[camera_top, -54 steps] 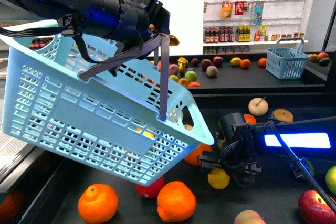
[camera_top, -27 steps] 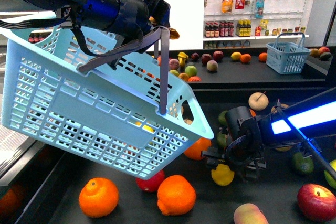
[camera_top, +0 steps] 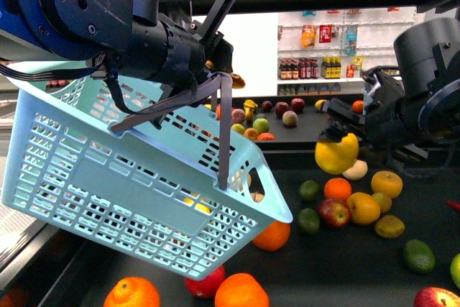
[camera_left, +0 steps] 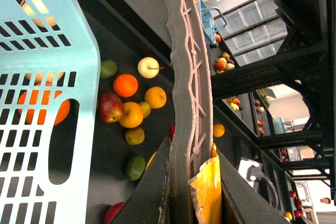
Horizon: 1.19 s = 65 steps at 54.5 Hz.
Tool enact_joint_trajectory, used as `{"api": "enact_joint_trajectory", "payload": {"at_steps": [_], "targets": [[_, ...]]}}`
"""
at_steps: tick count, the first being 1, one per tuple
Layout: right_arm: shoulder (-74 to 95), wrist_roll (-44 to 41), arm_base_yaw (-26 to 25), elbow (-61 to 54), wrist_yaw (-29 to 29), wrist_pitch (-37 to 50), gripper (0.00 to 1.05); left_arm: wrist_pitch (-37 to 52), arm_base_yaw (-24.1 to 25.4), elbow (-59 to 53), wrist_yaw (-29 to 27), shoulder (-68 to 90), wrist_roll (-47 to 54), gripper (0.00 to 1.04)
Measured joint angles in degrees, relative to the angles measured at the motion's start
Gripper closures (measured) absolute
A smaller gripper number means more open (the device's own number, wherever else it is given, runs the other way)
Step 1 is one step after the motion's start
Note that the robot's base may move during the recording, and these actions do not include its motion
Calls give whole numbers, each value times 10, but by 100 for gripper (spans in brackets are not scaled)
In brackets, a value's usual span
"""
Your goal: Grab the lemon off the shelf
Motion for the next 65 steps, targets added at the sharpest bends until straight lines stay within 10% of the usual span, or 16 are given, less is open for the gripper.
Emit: {"api": "enact_joint_trajectory", "payload": {"at_steps": [46,58,65], "targets": [[-12,47,130,-12,-25,-3,39,0,0,0,1,0,0,91],[-7,42,132,-13,-27,11,7,0,1,0,-1,0,2,91],[-6,43,132,-13,-27,19,7,0,2,0,-3,0,1,91]]}}
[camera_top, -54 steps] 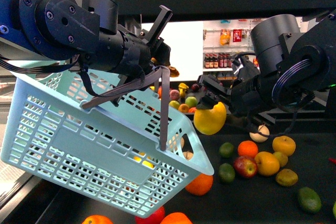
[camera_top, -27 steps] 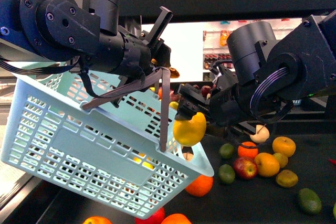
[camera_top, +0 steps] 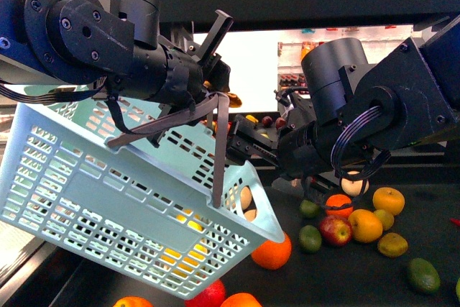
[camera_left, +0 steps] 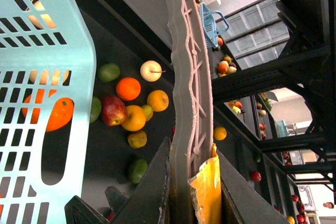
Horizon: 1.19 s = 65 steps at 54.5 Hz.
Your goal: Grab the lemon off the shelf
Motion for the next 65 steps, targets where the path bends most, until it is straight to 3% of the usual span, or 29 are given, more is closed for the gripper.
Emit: {"api": "enact_joint_trajectory", "payload": {"at_steps": [11,24,29,34,47,56,60,65], "targets": [[-18,-17,-9,-29,24,33,7,0,0,-2,-2,1,1,91],[-138,-103,-81,-138,126,127,7,0,0,-2,6,1,-4,91],[-258,-173,-121,-264,158,192,7,0,0,-2,5,1,-3,91],[-363,-216,-122,-374,181,217,7,0,0,-2,5,1,-3,91],[-645,-272,-54,-589,288,154,7,0,0,-2,3,1,-3,91],[-859,-271,53,-656,442,42,7,0,-1,-2,3,1,-3,91],[-942,-287,58,-690,379,13,23,0,-1,-2,3,1,-3,91],[-1010,-293,68,-718,385,-33,35,0,-1,-2,3,1,-3,91]]}}
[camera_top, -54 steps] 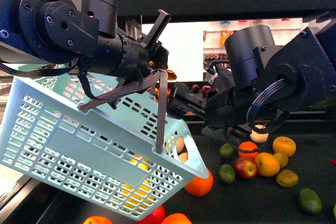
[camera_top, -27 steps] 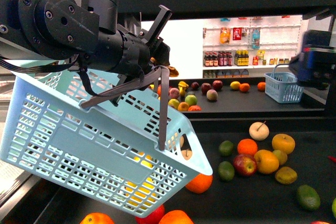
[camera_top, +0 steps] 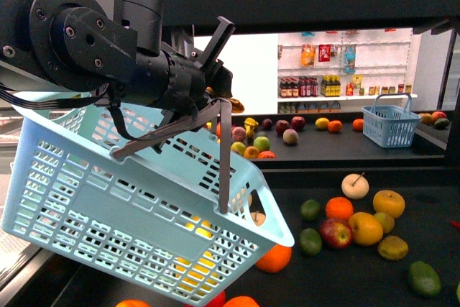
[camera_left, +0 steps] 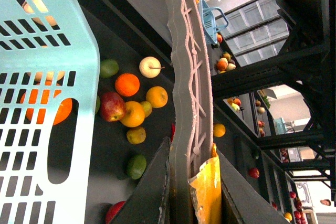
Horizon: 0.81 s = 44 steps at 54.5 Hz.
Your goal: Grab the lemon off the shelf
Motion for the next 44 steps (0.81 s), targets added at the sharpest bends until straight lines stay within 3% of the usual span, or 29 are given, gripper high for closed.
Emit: {"api": "enact_joint_trajectory", "payload": {"at_steps": [5,13,17,24,29,44], "targets": [[-68,-5,-4,-34,-15,-29,51,0,0,0,0,0,0,91],[-123,-8,-84,-73,-100,-38,90,0,0,0,2,0,0,91],[-132,-8,-106,-78,-119,-40,101,0,0,0,2,0,0,91],[-146,-9,-142,-87,-155,-43,102,0,0,0,2,0,0,91],[-157,-10,-214,-91,-233,-47,102,0,0,0,2,0,0,91],[-184,-9,-235,-118,-242,-47,102,0,0,0,1,0,0,91]]}}
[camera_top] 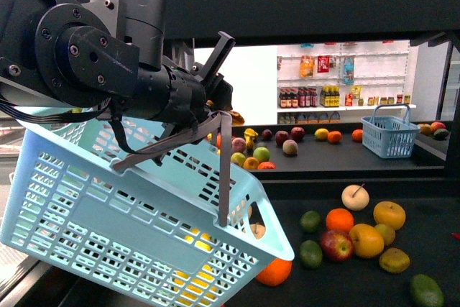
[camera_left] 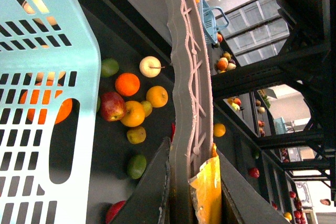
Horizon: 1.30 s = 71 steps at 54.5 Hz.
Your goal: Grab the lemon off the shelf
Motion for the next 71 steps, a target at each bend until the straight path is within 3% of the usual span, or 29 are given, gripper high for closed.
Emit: {"api": "enact_joint_trajectory", "payload": {"at_steps": [14,28,34,45,52,71], "targets": [[-2,-1,0,0,-1,0,101,0,0,0,1,0,0,91],[-2,0,0,0,-1,0,56,0,0,0,1,0,0,91],[-2,0,0,0,-1,0,39,103,4,-30,54,5,0,91],[-2,0,0,0,-1,0,6,153,17,-30,47,8,-6,91],[-2,0,0,0,-1,0,7,168,47,-30,14,8,-51,91],[-2,0,0,0,-1,0,7,235,185,-72,-148,3,-151,91]]}}
